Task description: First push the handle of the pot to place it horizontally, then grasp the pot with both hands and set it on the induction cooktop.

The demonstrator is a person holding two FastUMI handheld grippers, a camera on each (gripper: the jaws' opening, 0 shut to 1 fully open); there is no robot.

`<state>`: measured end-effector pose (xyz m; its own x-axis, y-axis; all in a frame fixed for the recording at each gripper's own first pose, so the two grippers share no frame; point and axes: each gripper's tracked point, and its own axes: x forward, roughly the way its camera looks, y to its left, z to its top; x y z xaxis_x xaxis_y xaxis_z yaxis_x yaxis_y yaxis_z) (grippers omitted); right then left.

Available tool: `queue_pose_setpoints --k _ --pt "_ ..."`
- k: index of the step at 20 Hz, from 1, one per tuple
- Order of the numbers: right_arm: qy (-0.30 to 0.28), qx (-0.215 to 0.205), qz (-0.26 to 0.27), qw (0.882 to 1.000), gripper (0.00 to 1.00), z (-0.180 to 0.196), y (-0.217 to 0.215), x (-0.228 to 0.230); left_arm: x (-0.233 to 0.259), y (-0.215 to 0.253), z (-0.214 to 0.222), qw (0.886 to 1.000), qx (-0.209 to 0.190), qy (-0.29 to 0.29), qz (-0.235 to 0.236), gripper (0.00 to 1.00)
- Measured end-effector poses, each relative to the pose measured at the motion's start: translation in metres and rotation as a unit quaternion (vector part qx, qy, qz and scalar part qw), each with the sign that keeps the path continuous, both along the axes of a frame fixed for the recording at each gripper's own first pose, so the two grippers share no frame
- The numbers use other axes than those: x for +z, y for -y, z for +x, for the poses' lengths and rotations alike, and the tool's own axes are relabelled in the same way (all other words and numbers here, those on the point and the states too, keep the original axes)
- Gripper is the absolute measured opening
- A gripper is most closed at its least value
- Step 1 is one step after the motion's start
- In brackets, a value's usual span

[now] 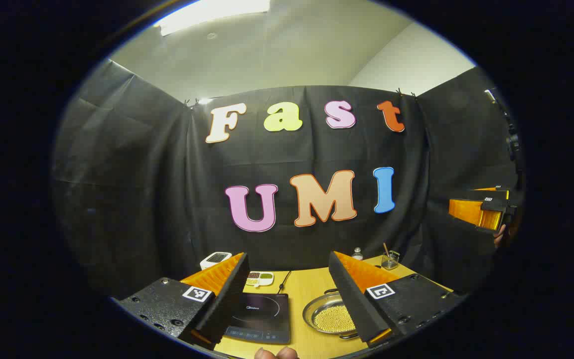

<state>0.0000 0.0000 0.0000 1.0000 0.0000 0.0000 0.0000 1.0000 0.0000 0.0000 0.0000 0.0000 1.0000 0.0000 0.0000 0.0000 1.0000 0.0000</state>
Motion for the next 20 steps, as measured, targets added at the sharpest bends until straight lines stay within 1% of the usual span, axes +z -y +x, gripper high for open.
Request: queue_pose_setpoints --k 4,8,9,10,11,12,15,17,18,19,20 --pt "-0.005 0.005 0.015 1.0 0.97 0.003 0.007 -0.002 0.002 0.014 0.0 1.0 -0.005 -0.002 0.009 0.99" --pt "-0.003 0.009 0.011 1.0 0.97 0.005 0.009 0.001 0.007 0.018 -0.006 1.0 -0.003 -0.001 0.009 0.99" --pt "-0.005 0.011 0.007 1.0 0.97 0.005 0.007 -0.001 0.006 0.018 -0.007 1.0 -0.002 -0.002 0.011 0.99" --pt "-0.006 0.014 0.006 1.0 0.97 0.005 0.005 0.0 0.006 0.017 -0.008 1.0 -0.002 -0.001 0.014 0.97" --pt "-0.004 0.016 0.007 1.0 0.97 0.006 0.003 0.002 0.008 0.015 -0.009 1.0 -0.001 0.001 0.015 0.99" --pt "-0.003 0.018 0.008 1.0 0.97 0.007 0.0 0.005 0.01 0.012 -0.009 1.0 0.001 0.003 0.016 0.97" --pt "-0.001 0.022 0.007 1.0 0.97 0.009 -0.008 0.01 0.014 0.004 -0.012 1.0 0.007 0.009 0.01 0.97" --pt "-0.002 0.029 0.006 1.0 0.97 0.008 -0.018 0.013 0.018 -0.003 -0.014 1.0 0.011 0.017 0.005 0.97" --pt "-0.001 0.032 0.005 0.999 1.0 0.009 -0.023 0.013 0.02 -0.008 -0.014 1.0 0.013 0.02 0.006 0.97" --pt "0.0 0.034 0.003 0.999 0.97 0.009 -0.031 0.014 0.016 -0.013 -0.015 1.0 0.014 0.018 0.008 0.99" --pt "-0.003 0.037 0.003 0.999 0.97 0.01 -0.039 0.011 0.015 -0.017 -0.017 1.0 0.015 0.017 0.011 0.97"
